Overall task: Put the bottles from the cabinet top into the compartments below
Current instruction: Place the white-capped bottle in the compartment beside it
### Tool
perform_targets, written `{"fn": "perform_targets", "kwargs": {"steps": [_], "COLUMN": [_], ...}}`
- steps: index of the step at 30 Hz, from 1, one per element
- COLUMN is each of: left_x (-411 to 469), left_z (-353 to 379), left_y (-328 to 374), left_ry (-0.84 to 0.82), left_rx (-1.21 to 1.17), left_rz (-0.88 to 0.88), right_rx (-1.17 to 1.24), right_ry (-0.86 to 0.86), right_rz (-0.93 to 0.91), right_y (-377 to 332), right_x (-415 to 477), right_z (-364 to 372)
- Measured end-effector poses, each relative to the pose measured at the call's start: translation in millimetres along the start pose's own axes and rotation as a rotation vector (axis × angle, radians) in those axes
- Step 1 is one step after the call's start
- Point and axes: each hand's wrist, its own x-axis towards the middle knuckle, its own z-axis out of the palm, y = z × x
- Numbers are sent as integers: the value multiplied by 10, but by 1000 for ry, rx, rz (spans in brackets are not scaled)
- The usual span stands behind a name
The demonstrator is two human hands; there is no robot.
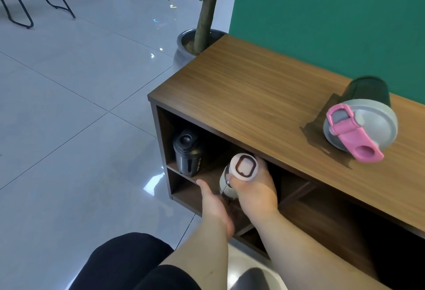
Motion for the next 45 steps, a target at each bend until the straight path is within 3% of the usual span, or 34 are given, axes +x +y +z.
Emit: {"fn": "perform_targets", "kwargs": {"steps": [22, 27, 29, 31, 33, 35, 37, 38, 42, 45], "left_x": [-115, 367, 135, -294, -409, -508, -672, -748, -963, -994], "left_z": [43, -236, -160, -8, 24, 48, 109, 132, 143, 195], "left_y": [44, -61, -26, 41, 69, 84, 77, 55, -83, -201], "left_ry": [26, 149, 195, 206, 198, 140, 100, 79, 19, 12], "left_rx": [73, 110, 159, 276, 390, 500, 516, 509, 582, 653], "left_rz": [0, -15, -42, -34, 3, 35, 16, 0, -20, -40], "right_rx": [-34, 25, 79, 163, 203, 84, -120, -196, -489, -689], "right_ry": [-86, -180, -240, -352, -393, -249, 38, 155, 336, 322], "right_rz": [89, 135, 164, 115, -64, -328, -638, -709, -471, -404], "right_y": [-26, -44, -93, -163, -225, -299, -317, -324, -282, -124], "right_x": [80, -185, -435, -738, -1017, -1163, -1099, -1017, -570, -323], "right_z": [-27, -173, -337, -568, -942, -1410, -1861, -2079, -2806, -3093]}}
